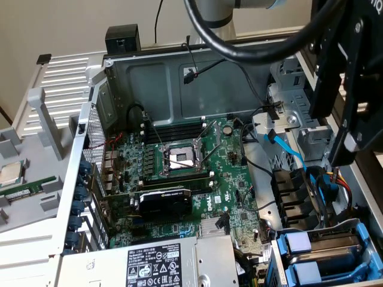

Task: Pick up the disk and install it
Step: 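Insert the first disk wire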

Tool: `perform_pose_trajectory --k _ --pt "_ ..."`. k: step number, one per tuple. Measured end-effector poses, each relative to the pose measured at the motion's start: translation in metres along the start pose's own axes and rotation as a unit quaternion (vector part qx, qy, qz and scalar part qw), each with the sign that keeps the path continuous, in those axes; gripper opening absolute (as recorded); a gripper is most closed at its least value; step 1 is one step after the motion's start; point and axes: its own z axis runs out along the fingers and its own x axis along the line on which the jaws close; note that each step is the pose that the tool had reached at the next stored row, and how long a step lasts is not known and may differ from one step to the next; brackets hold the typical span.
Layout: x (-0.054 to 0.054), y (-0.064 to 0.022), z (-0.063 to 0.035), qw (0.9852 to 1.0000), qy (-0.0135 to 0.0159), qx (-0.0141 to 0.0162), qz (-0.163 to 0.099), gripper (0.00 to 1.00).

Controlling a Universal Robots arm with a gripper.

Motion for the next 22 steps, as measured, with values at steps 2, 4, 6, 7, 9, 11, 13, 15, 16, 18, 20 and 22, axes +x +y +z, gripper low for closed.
perform_pose_trajectory --k 2,4,6,7,9,11,13,15,16,18,20,22 --pt "0.0 -0.0018 -0.0004 1.0 0.0001 0.0002 0.001 0.59" --pt "-0.001 -0.0036 -0.0005 1.0 0.0001 0.0004 0.001 0.65" --pt "-0.001 -0.0046 -0.0004 1.0 -0.0001 0.0011 0.003 0.65" --pt "-0.002 -0.005 -0.0003 1.0 -0.0003 0.0015 0.004 0.65" --pt "-0.002 -0.0062 -0.0004 1.0 -0.0011 0.0019 0.007 0.65" --pt "-0.002 -0.0081 -0.0006 1.0 -0.0016 0.0021 0.008 0.65" --pt "-0.002 -0.0108 -0.0004 1.0 -0.0027 0.0021 0.009 0.65" --pt "-0.002 -0.0152 -0.0004 0.9999 -0.0036 0.0021 0.009 0.65" --pt "-0.002 -0.0186 -0.0004 0.9999 -0.0039 0.002 0.009 0.65" --pt "-0.002 -0.0265 -0.0004 0.9999 -0.004 0.0009 0.009 0.65" --pt "-0.002 -0.0328 -0.0003 0.9999 -0.004 -0.0027 0.01 0.65" --pt "-0.003 -0.0359 -0.0003 0.9999 -0.004 -0.0043 0.01 0.65"
